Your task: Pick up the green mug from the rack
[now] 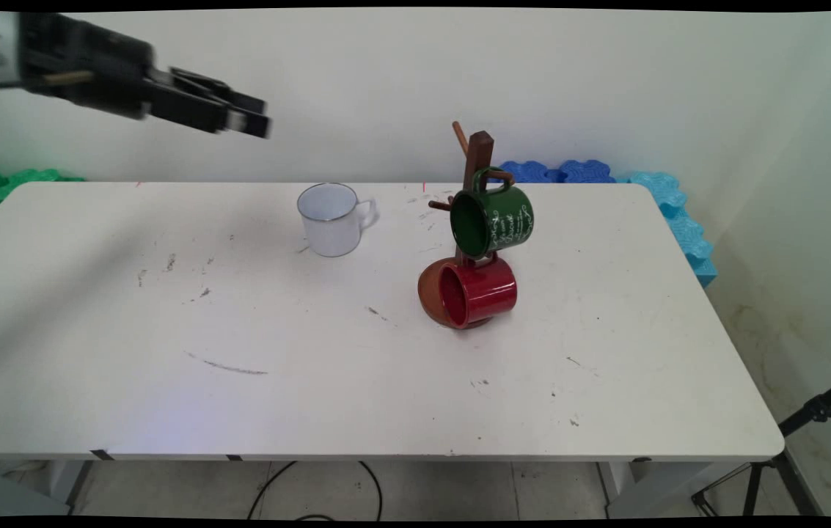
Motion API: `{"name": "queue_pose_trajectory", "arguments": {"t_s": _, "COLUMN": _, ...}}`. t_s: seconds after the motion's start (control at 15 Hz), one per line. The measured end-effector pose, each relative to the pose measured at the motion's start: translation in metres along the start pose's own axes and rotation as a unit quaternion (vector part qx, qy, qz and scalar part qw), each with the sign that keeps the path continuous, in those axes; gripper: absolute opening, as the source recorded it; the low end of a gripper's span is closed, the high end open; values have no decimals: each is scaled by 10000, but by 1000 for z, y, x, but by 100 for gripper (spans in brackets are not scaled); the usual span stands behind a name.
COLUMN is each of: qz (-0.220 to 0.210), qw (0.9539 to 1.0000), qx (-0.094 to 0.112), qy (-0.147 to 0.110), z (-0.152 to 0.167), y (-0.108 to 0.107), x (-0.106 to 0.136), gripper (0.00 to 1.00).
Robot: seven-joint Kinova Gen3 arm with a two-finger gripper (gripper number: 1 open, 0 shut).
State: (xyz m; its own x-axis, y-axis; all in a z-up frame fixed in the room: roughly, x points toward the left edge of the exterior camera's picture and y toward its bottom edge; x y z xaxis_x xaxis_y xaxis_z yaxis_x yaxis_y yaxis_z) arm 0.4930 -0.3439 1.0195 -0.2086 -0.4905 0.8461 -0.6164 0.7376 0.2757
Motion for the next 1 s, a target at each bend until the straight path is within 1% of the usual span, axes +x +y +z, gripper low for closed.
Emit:
{"name": "queue_pose_trajectory", "arguments": {"t_s": 0.13, "qz": -99, "qw": 9999, "qx": 49, "qy": -23, "z": 26, "y": 23, "x": 5, "gripper": 100}}
{"name": "queue_pose_trajectory", "arguments": {"t_s": 0.2, "qz": -132, "qw": 9999, "qx": 63, "qy": -32, "z": 34, "y": 30, "x": 7, "gripper": 100}}
{"name": "queue_pose_trajectory", "arguments": {"t_s": 0.6, "qz": -541, "qw": 9983, "qx": 208, "qy": -99, "z": 108, "y": 87, "x": 17, "gripper": 100}}
{"name": "queue_pose_trajectory", "arguments": {"t_s": 0.87, "qz": -988, "qw": 9942, "qx": 362, "qy": -196, "z": 155, "y": 116, "x": 17, "gripper": 100}}
{"name": "queue_pose_trajectory", "arguments": {"t_s": 1.0, "qz": -1163, "qw": 9920, "qx": 424, "qy": -234, "z": 176, "y": 127, "x": 15, "gripper": 100}}
